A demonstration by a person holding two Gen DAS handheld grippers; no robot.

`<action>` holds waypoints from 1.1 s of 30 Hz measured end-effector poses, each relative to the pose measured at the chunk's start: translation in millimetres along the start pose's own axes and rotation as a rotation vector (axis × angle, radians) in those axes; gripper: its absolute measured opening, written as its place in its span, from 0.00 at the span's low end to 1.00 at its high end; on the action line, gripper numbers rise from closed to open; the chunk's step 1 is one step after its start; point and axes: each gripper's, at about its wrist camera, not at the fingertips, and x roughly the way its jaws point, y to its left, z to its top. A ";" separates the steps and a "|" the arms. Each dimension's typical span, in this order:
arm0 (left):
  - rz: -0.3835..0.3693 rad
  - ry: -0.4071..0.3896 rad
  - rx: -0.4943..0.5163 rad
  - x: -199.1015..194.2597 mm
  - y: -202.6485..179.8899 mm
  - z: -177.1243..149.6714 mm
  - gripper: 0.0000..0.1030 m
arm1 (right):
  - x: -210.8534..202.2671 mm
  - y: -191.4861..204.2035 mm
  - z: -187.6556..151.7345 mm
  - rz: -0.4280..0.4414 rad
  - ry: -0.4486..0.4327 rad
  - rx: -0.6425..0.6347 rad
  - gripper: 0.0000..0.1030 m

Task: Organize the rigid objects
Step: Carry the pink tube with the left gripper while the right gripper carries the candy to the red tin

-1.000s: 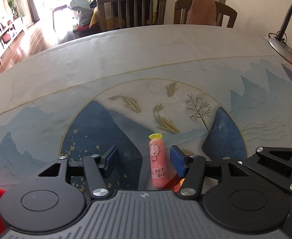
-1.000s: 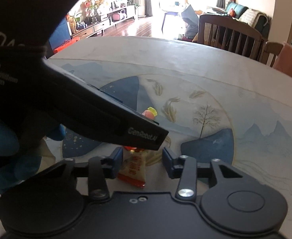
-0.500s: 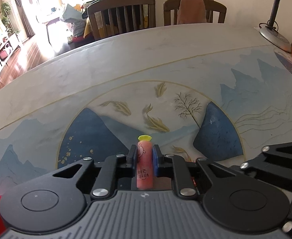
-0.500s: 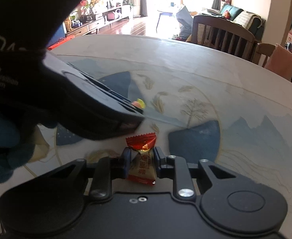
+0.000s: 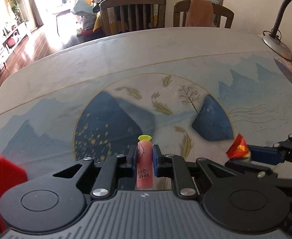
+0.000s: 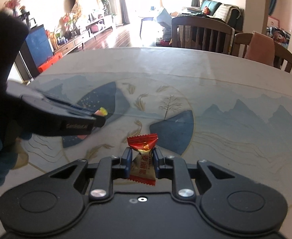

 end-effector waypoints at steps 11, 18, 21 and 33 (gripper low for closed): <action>0.005 -0.029 -0.050 -53.6 7.4 -17.1 0.15 | -40.0 17.1 0.7 0.046 -0.033 0.028 0.20; 0.010 -0.068 -0.069 -92.5 17.7 -27.2 0.15 | -59.8 38.4 7.9 0.078 -0.061 0.024 0.20; 0.020 -0.079 -0.082 -107.5 27.0 -31.6 0.15 | -66.2 49.9 12.4 0.091 -0.074 0.012 0.20; 0.044 -0.156 -0.139 -158.8 83.0 -44.4 0.15 | -74.9 110.0 35.1 0.148 -0.109 -0.033 0.20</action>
